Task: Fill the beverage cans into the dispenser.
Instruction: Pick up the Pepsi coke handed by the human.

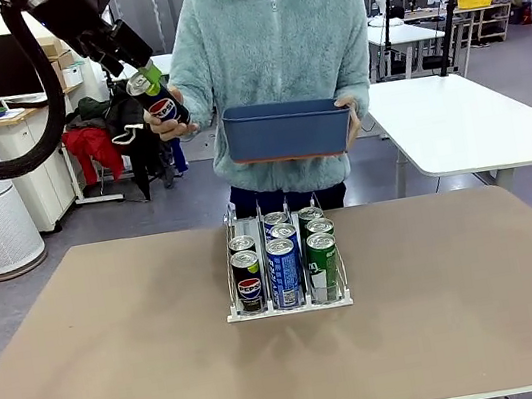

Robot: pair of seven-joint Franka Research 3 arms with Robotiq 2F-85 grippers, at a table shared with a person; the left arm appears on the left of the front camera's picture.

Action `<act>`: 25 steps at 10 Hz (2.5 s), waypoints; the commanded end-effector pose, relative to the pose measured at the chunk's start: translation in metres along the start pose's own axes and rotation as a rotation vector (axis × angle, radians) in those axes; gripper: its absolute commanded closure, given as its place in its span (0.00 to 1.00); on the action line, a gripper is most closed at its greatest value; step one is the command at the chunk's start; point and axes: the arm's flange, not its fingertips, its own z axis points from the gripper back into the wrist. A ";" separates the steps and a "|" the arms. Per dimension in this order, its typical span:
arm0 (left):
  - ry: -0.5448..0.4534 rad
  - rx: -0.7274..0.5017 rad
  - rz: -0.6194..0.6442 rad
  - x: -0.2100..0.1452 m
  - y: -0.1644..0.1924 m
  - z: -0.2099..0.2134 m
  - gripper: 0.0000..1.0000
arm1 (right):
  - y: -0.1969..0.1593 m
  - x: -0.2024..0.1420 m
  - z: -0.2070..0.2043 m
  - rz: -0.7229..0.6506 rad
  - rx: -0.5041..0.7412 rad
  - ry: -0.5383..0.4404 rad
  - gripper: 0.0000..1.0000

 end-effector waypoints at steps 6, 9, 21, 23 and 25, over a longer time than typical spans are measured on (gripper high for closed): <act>-0.016 -0.015 0.005 -0.017 0.025 -0.031 0.00 | 0.002 -0.002 0.000 0.004 0.008 -0.002 0.00; -0.028 -0.036 0.023 -0.021 0.027 -0.041 0.00 | 0.002 -0.002 0.000 0.004 0.008 -0.002 0.00; -0.030 -0.045 0.033 -0.012 0.021 -0.047 0.00 | 0.002 -0.002 0.000 0.004 0.008 -0.002 0.00; -0.030 -0.057 0.021 -0.011 0.018 -0.048 0.57 | 0.002 -0.002 0.000 0.004 0.008 -0.002 0.00; -0.029 -0.041 0.044 -0.011 0.015 -0.044 1.00 | 0.002 -0.002 0.000 0.004 0.008 -0.002 0.00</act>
